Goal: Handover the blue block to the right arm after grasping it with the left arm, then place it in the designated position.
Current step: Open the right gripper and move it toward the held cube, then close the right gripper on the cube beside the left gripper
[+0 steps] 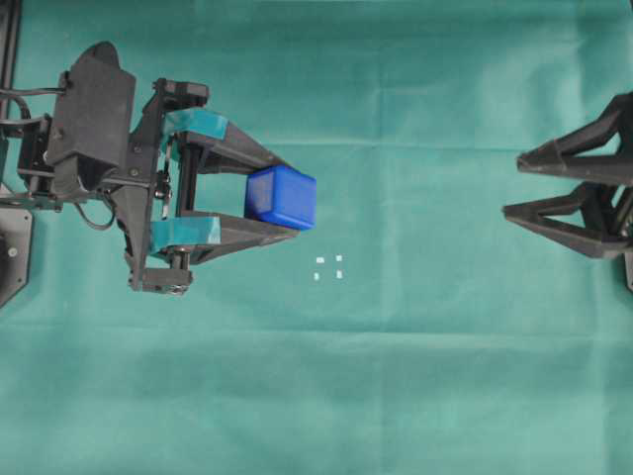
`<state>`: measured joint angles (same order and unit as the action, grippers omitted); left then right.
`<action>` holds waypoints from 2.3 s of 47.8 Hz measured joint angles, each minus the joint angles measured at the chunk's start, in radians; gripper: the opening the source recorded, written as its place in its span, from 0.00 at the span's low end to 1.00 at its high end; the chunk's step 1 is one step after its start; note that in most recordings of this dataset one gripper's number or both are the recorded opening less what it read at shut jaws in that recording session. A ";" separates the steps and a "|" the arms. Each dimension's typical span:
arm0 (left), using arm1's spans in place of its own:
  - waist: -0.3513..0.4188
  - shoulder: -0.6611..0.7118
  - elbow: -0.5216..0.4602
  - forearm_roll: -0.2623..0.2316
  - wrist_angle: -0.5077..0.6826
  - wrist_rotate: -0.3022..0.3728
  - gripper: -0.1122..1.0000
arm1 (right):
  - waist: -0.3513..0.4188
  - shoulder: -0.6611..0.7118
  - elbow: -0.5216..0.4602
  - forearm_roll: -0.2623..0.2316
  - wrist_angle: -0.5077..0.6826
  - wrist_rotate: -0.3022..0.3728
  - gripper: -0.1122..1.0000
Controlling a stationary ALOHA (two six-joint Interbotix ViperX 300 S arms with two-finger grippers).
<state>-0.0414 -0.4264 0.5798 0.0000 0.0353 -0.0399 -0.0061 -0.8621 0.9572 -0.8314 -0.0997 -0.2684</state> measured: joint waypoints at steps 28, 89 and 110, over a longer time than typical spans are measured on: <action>0.000 0.000 0.000 0.000 0.000 -0.002 0.52 | 0.003 0.028 -0.014 -0.091 -0.012 -0.028 0.94; 0.000 -0.002 0.000 0.000 0.005 -0.003 0.52 | 0.003 0.052 -0.038 -0.091 -0.048 -0.029 0.94; 0.000 -0.002 -0.002 0.000 0.005 -0.002 0.52 | 0.005 0.284 -0.209 -0.097 -0.094 -0.032 0.94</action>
<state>-0.0414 -0.4280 0.5783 0.0000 0.0399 -0.0414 -0.0015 -0.5783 0.7486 -0.9281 -0.1933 -0.3007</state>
